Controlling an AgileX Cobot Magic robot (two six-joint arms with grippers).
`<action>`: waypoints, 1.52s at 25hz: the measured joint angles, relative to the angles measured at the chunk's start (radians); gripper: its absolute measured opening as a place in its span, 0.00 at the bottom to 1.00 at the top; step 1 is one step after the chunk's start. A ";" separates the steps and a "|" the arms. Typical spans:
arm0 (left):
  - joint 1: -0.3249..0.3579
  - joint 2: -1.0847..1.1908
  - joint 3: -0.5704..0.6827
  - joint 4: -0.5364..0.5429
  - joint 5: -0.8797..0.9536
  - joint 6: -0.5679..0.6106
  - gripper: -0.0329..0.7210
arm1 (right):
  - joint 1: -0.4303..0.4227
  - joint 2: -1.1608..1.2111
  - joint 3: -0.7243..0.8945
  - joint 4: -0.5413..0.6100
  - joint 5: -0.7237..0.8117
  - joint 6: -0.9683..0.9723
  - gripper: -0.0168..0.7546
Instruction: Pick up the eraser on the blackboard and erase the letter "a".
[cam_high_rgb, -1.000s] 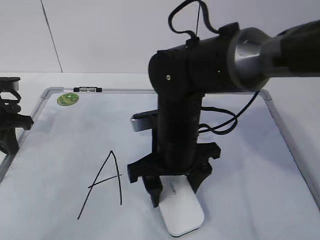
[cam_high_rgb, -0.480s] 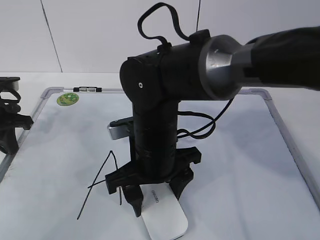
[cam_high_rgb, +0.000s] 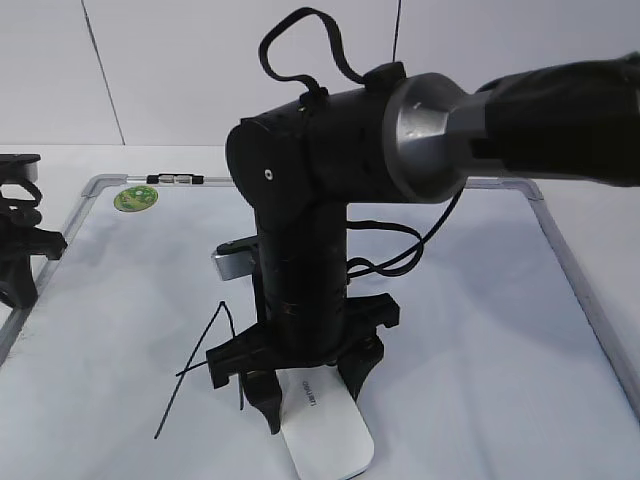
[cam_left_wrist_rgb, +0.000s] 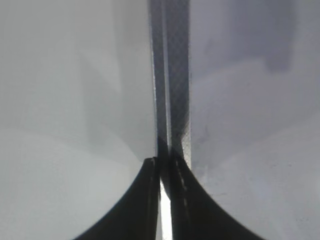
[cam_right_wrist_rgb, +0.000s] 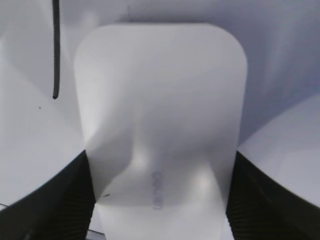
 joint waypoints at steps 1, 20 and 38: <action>0.000 0.000 0.000 0.000 0.000 0.000 0.07 | -0.004 0.000 0.000 -0.002 0.000 0.008 0.72; 0.000 0.000 0.000 -0.001 -0.006 0.000 0.07 | -0.309 0.005 -0.010 0.018 -0.002 0.033 0.72; 0.000 0.000 0.000 -0.004 -0.005 0.000 0.07 | -0.440 -0.058 0.020 -0.140 -0.016 -0.087 0.72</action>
